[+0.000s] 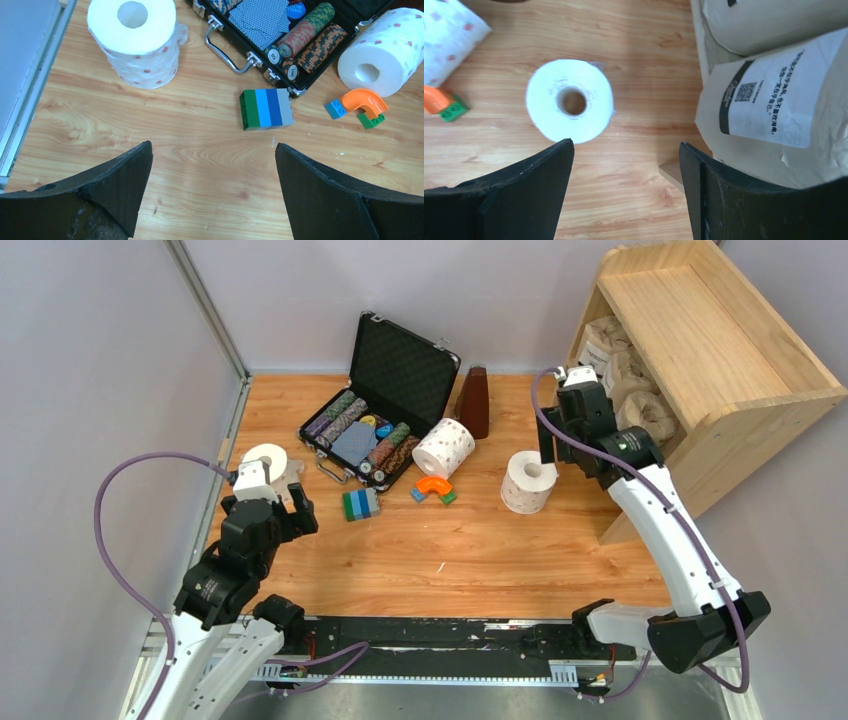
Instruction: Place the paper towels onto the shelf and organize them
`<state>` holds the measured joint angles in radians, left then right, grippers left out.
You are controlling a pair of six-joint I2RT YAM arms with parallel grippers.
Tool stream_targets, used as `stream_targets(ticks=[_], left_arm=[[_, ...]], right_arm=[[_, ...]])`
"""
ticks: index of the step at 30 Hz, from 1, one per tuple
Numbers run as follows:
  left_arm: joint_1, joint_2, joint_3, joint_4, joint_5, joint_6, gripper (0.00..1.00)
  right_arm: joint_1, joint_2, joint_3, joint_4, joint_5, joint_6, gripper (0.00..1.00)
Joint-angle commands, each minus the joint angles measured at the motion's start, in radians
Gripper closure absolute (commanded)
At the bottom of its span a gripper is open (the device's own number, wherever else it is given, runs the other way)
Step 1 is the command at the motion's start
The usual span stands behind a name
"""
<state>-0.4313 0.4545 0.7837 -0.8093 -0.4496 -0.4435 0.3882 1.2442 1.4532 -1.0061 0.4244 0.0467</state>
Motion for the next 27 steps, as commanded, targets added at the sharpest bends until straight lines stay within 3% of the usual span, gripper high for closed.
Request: stream_targets(ticks=[1, 7, 19, 27], left_arm=[[0.005, 0.006, -0.001, 0.036, -0.001, 0.006, 0.00], [0.005, 0.006, 0.000, 0.036, -0.003, 0.008, 0.00], [0.005, 0.005, -0.001, 0.036, -0.001, 0.008, 0.00], [0.005, 0.005, -0.001, 0.036, -0.002, 0.008, 0.00]], right_arm=[[-0.054, 0.002, -0.028, 0.053, 0.095, 0.045, 0.21], [-0.119, 0.021, -0.049, 0.055, 0.182, 0.060, 0.20], [-0.166, 0.035, -0.036, 0.057, 0.204, 0.079, 0.17], [-0.139, -0.029, 0.019, 0.075, -0.154, 0.026, 0.20]])
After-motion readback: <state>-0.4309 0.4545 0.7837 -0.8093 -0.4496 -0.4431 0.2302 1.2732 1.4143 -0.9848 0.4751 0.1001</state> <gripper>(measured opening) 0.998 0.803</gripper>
